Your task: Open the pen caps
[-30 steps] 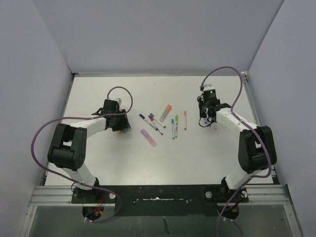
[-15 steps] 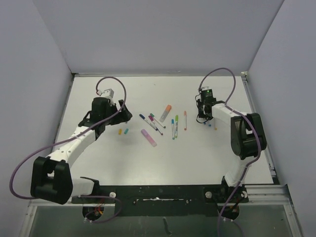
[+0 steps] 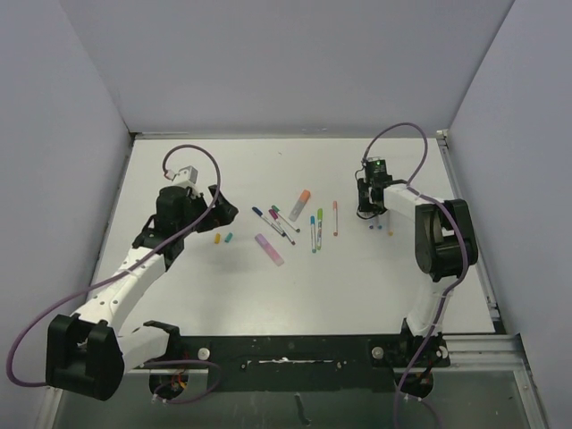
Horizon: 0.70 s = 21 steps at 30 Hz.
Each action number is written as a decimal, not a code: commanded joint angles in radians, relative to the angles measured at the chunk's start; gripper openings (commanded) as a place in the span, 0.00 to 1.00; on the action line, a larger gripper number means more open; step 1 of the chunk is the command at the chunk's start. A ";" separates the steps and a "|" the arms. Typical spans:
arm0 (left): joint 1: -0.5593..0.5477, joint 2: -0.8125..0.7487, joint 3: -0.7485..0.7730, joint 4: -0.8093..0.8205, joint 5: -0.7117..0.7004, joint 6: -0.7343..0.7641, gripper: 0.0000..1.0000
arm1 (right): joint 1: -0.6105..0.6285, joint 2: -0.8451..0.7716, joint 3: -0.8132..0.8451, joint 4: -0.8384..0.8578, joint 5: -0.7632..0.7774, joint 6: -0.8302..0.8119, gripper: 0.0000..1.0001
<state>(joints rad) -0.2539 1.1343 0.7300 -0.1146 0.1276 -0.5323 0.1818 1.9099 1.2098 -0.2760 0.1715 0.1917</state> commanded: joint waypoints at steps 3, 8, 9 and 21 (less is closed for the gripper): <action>-0.003 -0.056 -0.004 0.066 0.001 -0.019 0.98 | -0.011 0.010 0.040 -0.007 -0.015 0.011 0.34; -0.003 -0.065 -0.009 0.065 0.004 -0.020 0.98 | -0.010 -0.005 0.033 0.003 -0.019 0.011 0.36; -0.003 -0.067 -0.010 0.065 0.007 -0.022 0.98 | -0.009 -0.018 0.028 0.008 -0.019 0.010 0.37; -0.001 -0.104 -0.078 0.173 0.043 -0.105 0.98 | 0.086 -0.186 0.017 0.010 0.016 -0.025 0.57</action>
<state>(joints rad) -0.2539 1.0718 0.6651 -0.0475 0.1543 -0.5949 0.2043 1.8091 1.2037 -0.2852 0.1680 0.1890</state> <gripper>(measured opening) 0.976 0.543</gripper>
